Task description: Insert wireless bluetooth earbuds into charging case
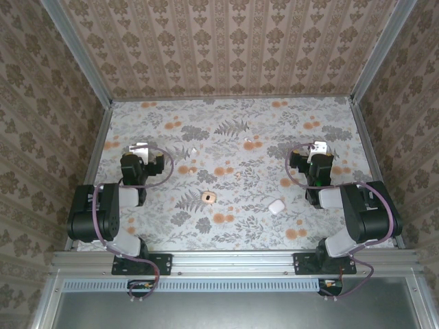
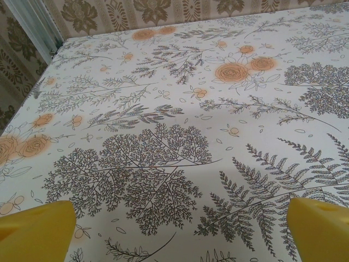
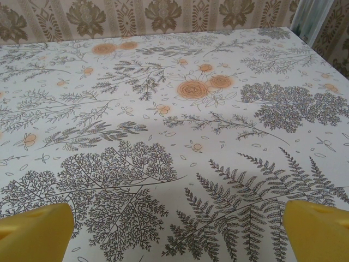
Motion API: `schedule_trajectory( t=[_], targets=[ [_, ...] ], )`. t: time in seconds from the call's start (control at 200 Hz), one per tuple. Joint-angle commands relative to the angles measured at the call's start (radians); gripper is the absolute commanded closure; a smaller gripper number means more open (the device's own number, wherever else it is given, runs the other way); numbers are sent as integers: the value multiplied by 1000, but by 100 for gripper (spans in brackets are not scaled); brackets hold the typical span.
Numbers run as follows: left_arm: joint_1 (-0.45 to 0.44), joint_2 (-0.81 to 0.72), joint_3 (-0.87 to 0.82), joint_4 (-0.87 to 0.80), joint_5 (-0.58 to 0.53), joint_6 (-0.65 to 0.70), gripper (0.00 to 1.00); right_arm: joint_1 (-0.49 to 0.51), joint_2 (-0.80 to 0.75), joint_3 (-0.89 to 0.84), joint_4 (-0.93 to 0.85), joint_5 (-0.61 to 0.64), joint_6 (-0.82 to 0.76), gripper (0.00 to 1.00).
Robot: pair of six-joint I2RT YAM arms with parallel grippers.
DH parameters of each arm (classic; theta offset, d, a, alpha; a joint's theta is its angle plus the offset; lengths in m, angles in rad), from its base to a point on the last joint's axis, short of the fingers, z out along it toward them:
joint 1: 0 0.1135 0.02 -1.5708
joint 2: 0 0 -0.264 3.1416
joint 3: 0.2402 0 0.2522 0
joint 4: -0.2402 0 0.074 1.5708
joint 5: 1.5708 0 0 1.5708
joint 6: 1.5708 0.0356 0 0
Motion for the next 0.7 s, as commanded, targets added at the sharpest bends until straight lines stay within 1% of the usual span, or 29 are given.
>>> schedule_trajectory(
  t=[0.0,0.32,0.385,0.46,0.51,0.57,0.695],
  targets=[
    [-2,-7,7,-2,-5,-18,0,4,0,15,14,2,-12,0],
    [5,-8,7,-3,5,-21,0,4,1,14,13,1,-12,0],
    [4,-12,5,0,-5,-22,0,2,0,15,12,2,-12,0],
    [3,-47,11,-38,-28,-32,0,4,-1,13,15,1,-12,0],
    [1,-85,22,-96,-40,-36,0,4,-3,10,19,1,-13,0],
    [1,-140,57,-216,-57,-44,0,4,-12,15,1,7,-10,0],
    [1,-243,157,-471,-100,-66,0,9,-88,36,-103,15,-15,0]
  ],
)
